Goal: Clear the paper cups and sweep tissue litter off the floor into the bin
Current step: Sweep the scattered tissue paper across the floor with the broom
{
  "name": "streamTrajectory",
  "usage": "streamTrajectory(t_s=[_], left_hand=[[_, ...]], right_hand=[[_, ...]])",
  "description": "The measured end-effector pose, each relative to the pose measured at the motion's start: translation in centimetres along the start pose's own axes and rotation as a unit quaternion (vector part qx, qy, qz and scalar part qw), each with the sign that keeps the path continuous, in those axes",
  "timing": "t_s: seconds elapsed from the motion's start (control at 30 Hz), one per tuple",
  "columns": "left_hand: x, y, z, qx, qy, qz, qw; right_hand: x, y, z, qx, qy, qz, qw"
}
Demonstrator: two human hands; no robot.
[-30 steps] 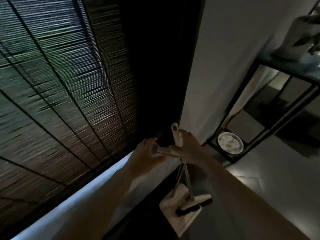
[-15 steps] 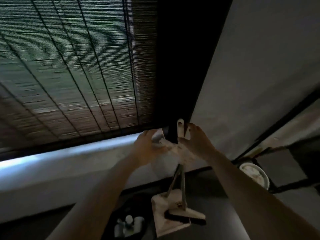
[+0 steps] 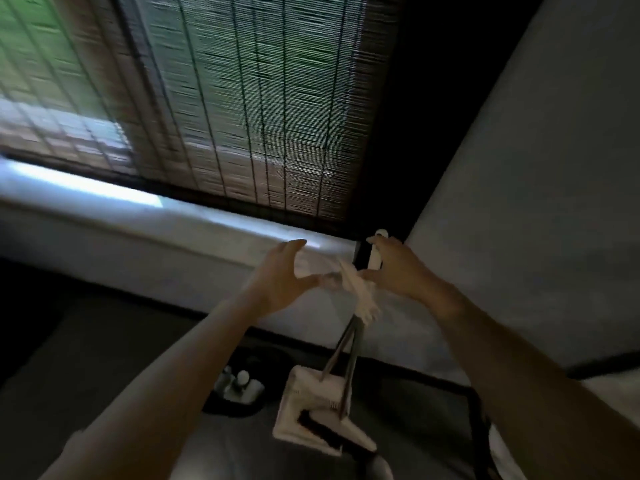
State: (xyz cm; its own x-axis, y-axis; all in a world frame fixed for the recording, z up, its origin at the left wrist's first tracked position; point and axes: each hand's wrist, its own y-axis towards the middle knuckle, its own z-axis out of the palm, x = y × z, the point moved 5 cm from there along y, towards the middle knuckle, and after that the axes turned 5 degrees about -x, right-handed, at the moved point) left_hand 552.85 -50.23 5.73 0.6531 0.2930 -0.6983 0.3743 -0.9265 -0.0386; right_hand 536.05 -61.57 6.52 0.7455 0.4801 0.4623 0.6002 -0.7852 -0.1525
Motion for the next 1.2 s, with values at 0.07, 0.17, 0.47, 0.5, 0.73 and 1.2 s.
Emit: streamTrajectory(t_s=[0.07,0.17,0.47,0.5,0.73,1.2], left_hand=[[-0.7,0.2,1.1,-0.019,-0.006,-0.024,1.000],[-1.8,0.7,3.2,-0.065,-0.017,-0.075,0.995],[-3.8,-4.5,10.0,-0.187,-0.070,-0.236,0.951],[-3.9,-5.4,10.5,-0.201,-0.071,-0.248,0.945],[-5.6,-8.8,14.3,-0.316,-0.109,-0.309,0.891],[-6.7,-7.3,19.3,-0.400,-0.158,-0.376,0.821]], right_hand=[[-0.3,1.6,-0.9,0.033,-0.067,-0.069,0.995],[-0.9,3.7,-1.3,0.107,-0.182,-0.163,0.964],[0.6,4.0,-0.4,0.153,-0.391,-0.473,0.775],[0.6,4.0,-0.2,0.162,-0.391,-0.480,0.769],[-0.7,4.5,0.4,0.181,-0.427,-0.478,0.746],[-1.5,5.8,3.2,0.141,-0.559,-0.576,0.579]])
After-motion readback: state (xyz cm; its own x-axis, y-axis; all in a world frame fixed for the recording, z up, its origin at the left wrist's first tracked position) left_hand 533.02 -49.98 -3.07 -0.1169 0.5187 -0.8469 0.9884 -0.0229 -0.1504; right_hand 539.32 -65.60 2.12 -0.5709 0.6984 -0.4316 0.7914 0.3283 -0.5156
